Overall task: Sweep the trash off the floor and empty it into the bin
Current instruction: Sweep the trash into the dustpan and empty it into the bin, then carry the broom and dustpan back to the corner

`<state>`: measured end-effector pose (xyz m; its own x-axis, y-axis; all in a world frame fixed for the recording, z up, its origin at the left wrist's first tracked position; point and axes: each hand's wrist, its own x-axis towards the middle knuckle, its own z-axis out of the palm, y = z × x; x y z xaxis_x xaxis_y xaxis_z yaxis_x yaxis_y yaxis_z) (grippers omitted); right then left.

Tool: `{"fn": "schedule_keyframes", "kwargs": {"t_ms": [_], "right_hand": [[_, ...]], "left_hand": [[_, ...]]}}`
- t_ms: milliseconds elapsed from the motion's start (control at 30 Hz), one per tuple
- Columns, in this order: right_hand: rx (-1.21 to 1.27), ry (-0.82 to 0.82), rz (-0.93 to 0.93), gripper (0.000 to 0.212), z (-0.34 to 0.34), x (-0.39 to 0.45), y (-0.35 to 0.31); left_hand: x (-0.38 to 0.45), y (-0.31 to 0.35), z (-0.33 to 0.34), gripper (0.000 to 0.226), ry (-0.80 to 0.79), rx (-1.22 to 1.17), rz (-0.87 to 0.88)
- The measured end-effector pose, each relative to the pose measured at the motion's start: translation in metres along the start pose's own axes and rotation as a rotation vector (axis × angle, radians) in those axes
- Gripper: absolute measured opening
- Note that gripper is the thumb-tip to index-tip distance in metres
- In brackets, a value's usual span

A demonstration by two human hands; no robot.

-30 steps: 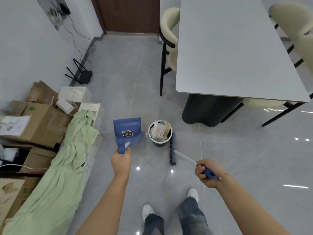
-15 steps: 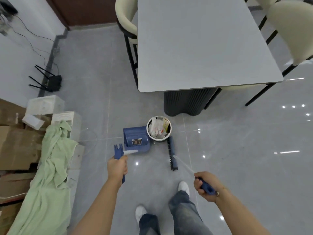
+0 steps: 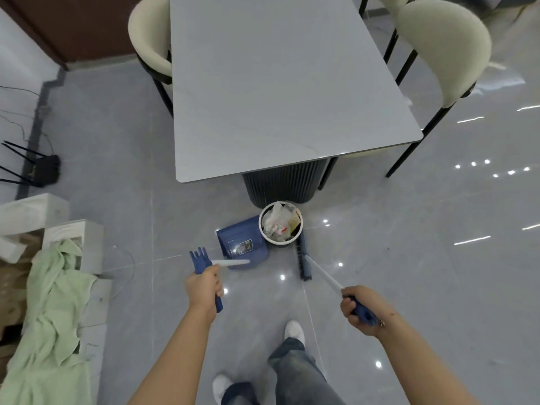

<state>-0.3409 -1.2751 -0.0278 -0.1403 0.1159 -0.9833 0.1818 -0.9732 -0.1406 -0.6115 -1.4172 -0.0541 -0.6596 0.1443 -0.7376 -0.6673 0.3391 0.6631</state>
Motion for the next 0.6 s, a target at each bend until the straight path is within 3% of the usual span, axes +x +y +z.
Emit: {"fn": "schedule_keyframes", "kwargs": {"t_ms": [267, 433, 533, 600], "right_hand": [[0.241, -0.104, -0.006, 0.023, -0.022, 0.002, -0.018], [0.196, -0.067, -0.049, 0.009, -0.037, -0.004, -0.013], [0.138, -0.017, -0.088, 0.011, -0.038, -0.005, 0.003], [0.086, -0.003, -0.120, 0.013, -0.038, -0.008, 0.016]], "left_hand": [[-0.024, -0.010, 0.040, 0.028, -0.049, 0.136, 0.062], [-0.049, -0.004, 0.018, 0.022, -0.019, 0.254, 0.138], [-0.083, -0.005, 0.001, 0.038, -0.052, 0.294, 0.194], [-0.109, -0.010, -0.009, 0.028, -0.085, 0.322, 0.220]]}}
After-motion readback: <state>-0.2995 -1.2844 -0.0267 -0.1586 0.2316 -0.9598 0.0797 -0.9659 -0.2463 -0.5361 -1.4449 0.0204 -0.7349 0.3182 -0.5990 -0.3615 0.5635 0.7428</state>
